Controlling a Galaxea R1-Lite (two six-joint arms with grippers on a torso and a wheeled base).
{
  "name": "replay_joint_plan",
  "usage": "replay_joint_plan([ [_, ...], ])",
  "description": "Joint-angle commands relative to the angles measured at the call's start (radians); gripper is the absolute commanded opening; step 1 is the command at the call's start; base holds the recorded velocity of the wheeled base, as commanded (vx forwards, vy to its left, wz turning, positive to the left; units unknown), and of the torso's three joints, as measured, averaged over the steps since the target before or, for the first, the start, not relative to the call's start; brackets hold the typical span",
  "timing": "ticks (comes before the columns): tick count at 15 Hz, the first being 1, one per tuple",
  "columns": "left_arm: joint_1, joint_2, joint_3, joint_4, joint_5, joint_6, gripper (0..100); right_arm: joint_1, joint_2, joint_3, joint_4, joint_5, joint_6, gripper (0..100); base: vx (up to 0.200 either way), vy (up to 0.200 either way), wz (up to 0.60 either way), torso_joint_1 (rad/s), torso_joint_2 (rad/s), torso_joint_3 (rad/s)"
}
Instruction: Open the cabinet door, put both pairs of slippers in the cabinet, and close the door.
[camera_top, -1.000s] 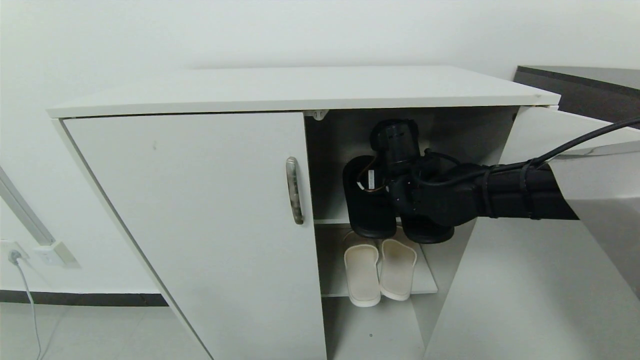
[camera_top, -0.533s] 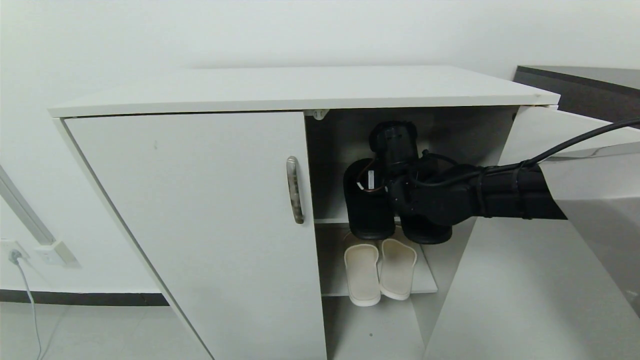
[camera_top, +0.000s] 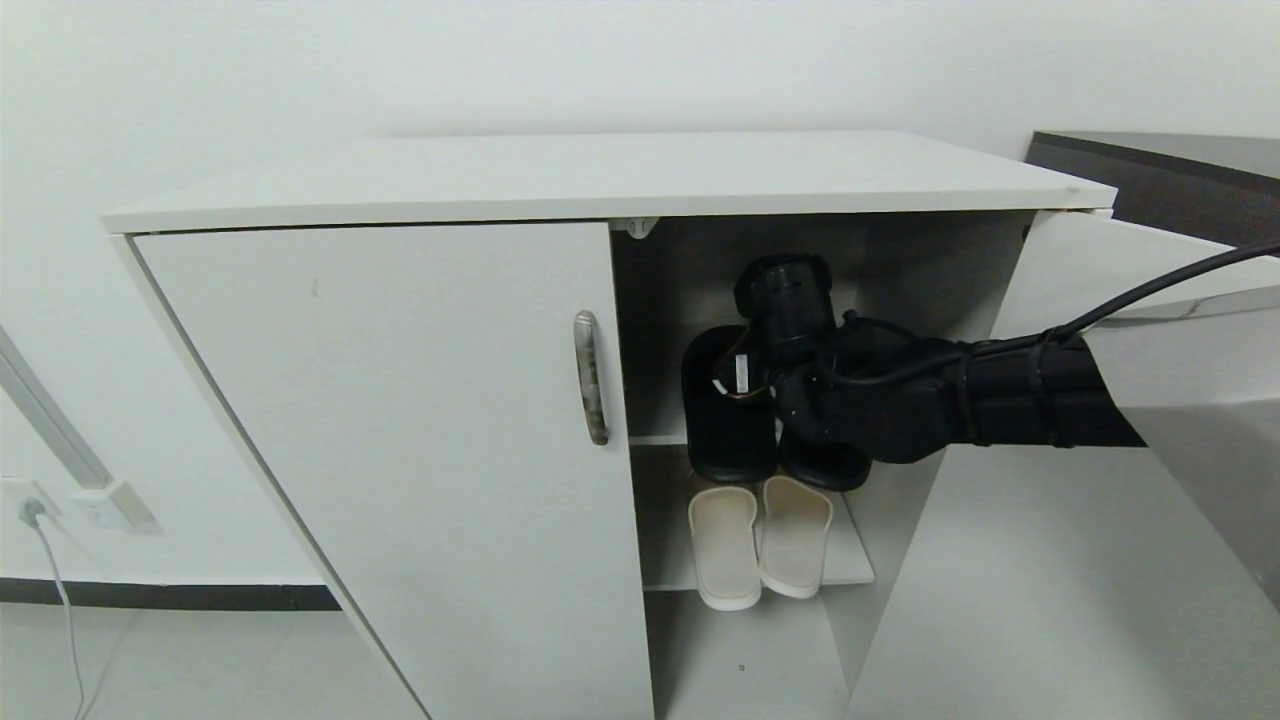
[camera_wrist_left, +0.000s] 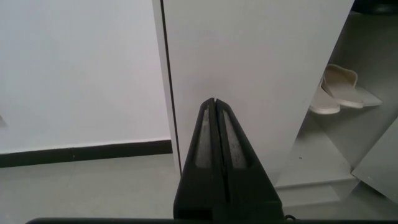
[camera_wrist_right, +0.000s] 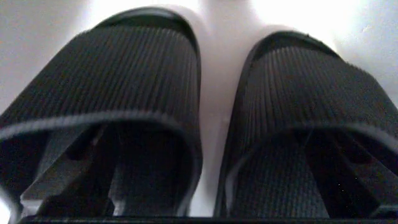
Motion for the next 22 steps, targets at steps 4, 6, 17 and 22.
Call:
replay_joint_plan([
  [4,0.0,0.0,0.0,0.0,0.0,0.0,0,0.031,-0.072,0.093,-0.005,0.0,0.005,100,0.0,0.0,0.0,0.0,0.0,0.0],
  [6,0.0,0.0,0.0,0.0,0.002,0.0,0,0.05,-0.115,0.165,-0.054,-0.003,0.003,100,0.0,0.0,0.0,0.0,0.0,0.0],
  [17,0.0,0.0,0.0,0.0,0.0,0.0,0,0.204,-0.454,0.673,-0.323,0.078,-0.008,100,0.0,0.0,0.0,0.0,0.0,0.0],
  [22,0.0,0.0,0.0,0.0,0.0,0.0,0,0.224,-0.543,0.828,-0.416,0.162,-0.009,100,0.0,0.0,0.0,0.0,0.0,0.0],
])
